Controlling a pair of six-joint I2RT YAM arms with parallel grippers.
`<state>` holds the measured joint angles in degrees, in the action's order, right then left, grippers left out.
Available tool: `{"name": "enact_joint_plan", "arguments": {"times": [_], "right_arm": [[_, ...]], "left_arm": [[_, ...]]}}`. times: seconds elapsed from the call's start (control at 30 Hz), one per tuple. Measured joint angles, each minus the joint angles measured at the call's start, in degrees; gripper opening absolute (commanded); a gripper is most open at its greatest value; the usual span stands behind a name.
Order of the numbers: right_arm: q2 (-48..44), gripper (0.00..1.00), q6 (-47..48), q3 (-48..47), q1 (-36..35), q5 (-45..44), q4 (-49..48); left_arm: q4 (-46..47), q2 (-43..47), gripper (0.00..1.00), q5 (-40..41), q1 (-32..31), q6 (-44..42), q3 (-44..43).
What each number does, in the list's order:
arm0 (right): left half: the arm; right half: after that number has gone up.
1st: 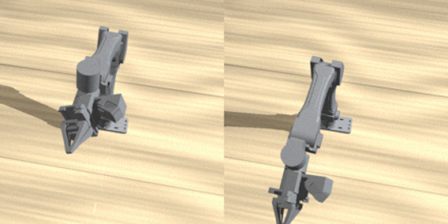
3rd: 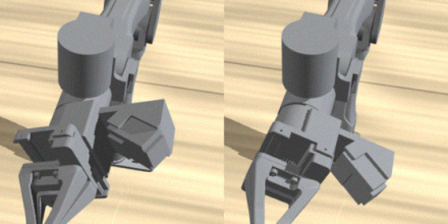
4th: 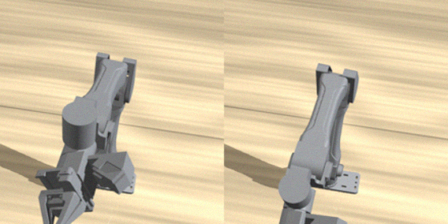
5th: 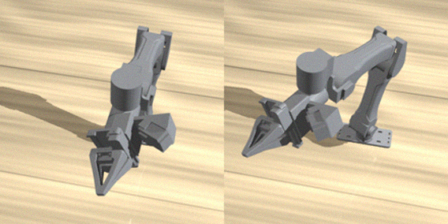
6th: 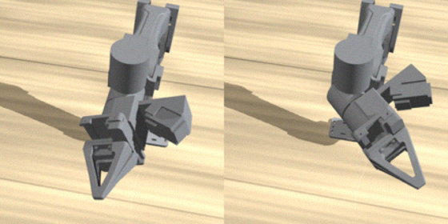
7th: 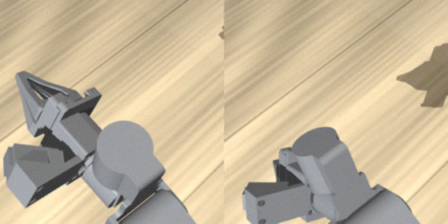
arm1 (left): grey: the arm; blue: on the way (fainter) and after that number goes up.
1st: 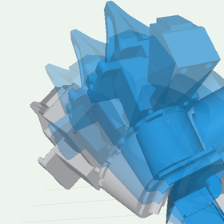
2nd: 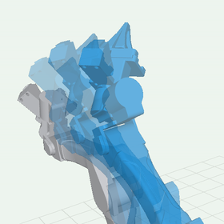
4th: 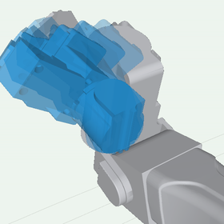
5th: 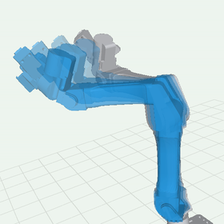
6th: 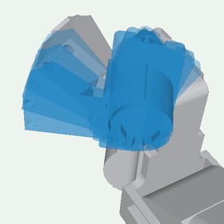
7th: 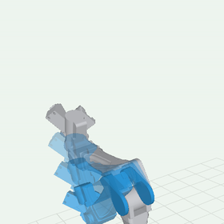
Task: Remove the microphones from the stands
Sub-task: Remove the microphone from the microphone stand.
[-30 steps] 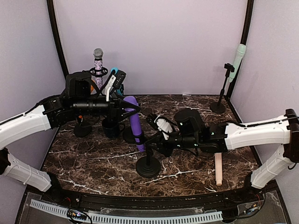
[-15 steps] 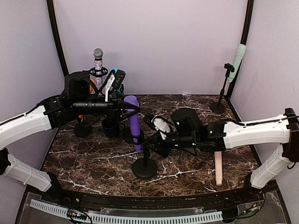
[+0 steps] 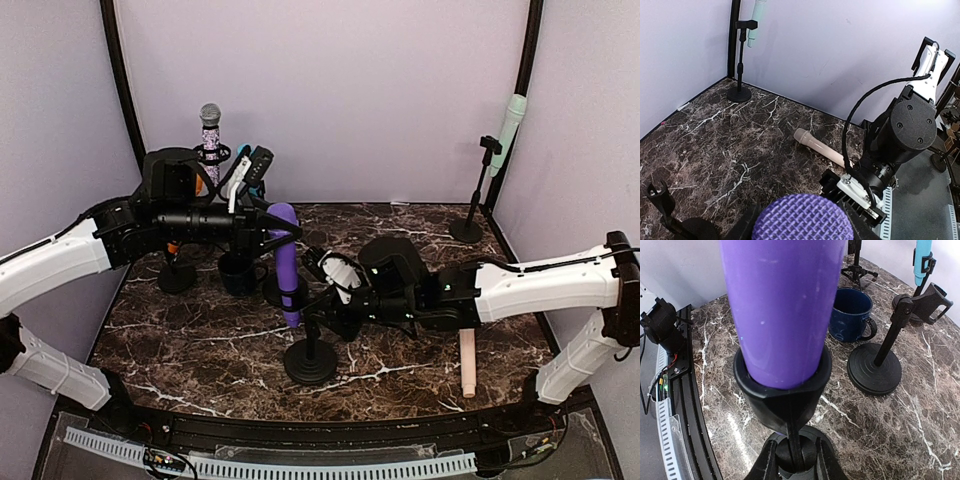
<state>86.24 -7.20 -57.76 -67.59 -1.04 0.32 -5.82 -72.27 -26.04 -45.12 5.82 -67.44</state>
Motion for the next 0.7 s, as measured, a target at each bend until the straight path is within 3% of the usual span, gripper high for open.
{"name": "enact_joint_plan", "arguments": {"times": [0.7], "right_arm": [[0.28, 0.00, 0.02, -0.50, -0.92, -2.67, 0.52]], "left_arm": [[-0.39, -1.77, 0.00, -2.69, 2.62, 2.60, -1.09]]}}
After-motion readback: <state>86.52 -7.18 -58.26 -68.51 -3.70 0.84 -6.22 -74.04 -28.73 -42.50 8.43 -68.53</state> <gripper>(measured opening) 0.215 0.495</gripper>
